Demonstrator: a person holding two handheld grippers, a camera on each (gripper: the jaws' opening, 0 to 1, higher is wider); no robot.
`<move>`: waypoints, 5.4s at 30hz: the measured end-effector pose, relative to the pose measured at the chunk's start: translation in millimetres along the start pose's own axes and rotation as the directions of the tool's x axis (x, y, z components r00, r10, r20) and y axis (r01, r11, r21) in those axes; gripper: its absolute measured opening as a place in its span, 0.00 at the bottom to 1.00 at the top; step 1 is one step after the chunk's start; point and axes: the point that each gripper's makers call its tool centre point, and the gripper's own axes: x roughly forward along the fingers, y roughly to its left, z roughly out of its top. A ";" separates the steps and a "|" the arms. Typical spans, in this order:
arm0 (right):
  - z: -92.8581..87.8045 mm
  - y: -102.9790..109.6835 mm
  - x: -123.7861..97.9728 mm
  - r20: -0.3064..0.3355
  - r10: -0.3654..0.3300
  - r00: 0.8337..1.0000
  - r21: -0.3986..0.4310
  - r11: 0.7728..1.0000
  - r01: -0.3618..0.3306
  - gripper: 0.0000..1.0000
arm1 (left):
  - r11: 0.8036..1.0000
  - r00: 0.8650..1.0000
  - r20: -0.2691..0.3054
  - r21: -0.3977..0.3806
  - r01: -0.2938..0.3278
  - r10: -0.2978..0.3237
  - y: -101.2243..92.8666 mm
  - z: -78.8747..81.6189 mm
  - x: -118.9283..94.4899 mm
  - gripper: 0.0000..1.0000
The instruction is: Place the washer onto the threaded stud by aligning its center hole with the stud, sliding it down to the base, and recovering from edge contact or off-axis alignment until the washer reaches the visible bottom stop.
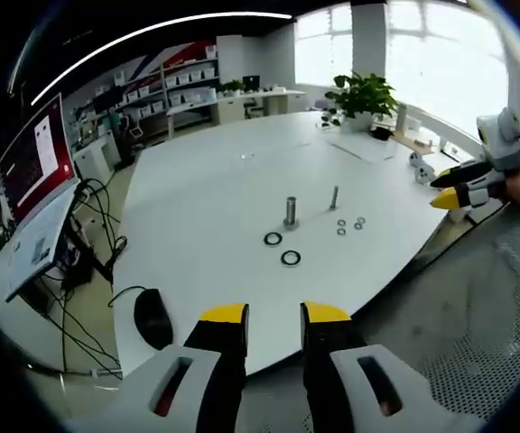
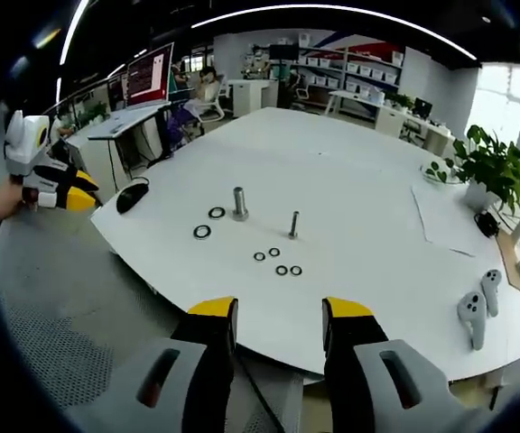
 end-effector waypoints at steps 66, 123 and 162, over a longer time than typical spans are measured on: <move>-2.1 1.6 0.4 -0.020 0.008 1.000 -0.008 1.000 -0.008 0.40 | 1.000 0.999 -0.032 0.002 -0.012 0.012 2.4 -5.6 1.8 0.19; -2.6 5.5 6.0 -0.057 0.033 0.998 -0.047 0.998 -0.036 0.41 | 0.964 0.972 0.127 -0.152 0.216 -0.198 -21.5 25.5 -2.5 0.21; 6.8 12.3 1.7 0.010 0.107 0.994 0.024 0.994 -0.107 0.44 | 0.970 0.989 -0.076 -0.218 0.106 -0.125 -4.4 -3.7 12.1 0.23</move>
